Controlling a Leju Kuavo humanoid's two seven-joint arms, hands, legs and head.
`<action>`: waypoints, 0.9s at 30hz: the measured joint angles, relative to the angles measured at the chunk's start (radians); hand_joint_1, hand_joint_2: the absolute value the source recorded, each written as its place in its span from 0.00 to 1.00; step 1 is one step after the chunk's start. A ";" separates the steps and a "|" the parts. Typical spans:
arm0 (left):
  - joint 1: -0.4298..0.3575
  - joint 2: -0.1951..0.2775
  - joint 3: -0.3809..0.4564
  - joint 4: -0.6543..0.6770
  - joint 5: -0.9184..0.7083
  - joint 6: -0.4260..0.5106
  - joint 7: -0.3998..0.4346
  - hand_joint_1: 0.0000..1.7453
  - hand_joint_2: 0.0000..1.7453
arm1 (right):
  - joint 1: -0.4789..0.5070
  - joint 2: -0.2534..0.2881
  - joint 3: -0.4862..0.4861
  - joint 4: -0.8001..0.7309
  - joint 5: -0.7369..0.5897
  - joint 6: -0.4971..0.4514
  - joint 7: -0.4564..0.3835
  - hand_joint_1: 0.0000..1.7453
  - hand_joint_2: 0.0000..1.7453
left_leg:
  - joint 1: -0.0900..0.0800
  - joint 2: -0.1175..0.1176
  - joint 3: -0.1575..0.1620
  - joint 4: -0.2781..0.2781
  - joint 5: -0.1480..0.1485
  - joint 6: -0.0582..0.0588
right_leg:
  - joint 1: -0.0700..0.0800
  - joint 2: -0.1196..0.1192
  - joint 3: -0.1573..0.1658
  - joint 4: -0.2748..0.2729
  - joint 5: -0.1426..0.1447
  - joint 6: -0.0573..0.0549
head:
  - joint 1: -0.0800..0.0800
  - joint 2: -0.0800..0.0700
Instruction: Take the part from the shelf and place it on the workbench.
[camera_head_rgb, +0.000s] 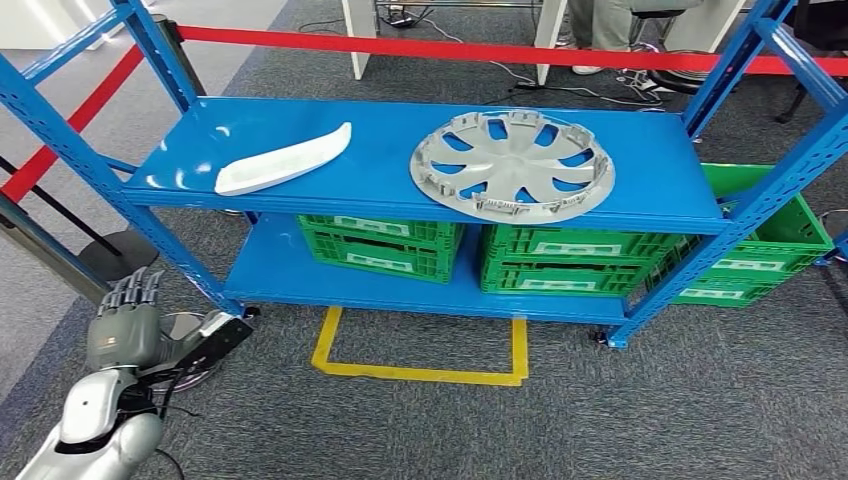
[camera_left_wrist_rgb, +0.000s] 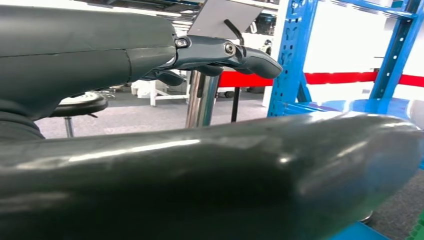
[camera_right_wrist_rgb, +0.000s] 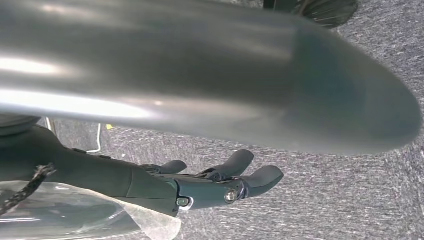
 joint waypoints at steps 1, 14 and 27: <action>0.000 0.000 0.001 0.000 0.000 0.000 0.000 0.00 0.00 | 0.000 0.001 -0.001 -0.001 0.002 0.001 0.000 0.00 0.00 | 0.000 0.000 0.000 0.000 0.000 0.000 | 0.000 0.000 0.000 0.000 0.000 0.000 | 0.000 0.000; 0.002 0.000 0.004 0.000 0.000 0.000 -0.001 0.00 0.00 | 0.000 0.010 -0.008 -0.019 0.014 0.015 -0.001 0.00 0.00 | 0.000 0.000 0.000 0.001 0.000 0.000 | -0.001 0.000 0.000 0.000 0.000 0.000 | 0.000 0.000; 0.002 0.001 0.012 0.000 0.000 0.000 -0.001 0.00 0.00 | 0.000 0.019 -0.012 -0.026 0.015 0.016 -0.001 0.00 0.00 | -0.005 0.000 -0.011 0.005 -0.001 0.021 | -0.007 0.000 -0.005 0.006 0.018 0.019 | 0.000 0.000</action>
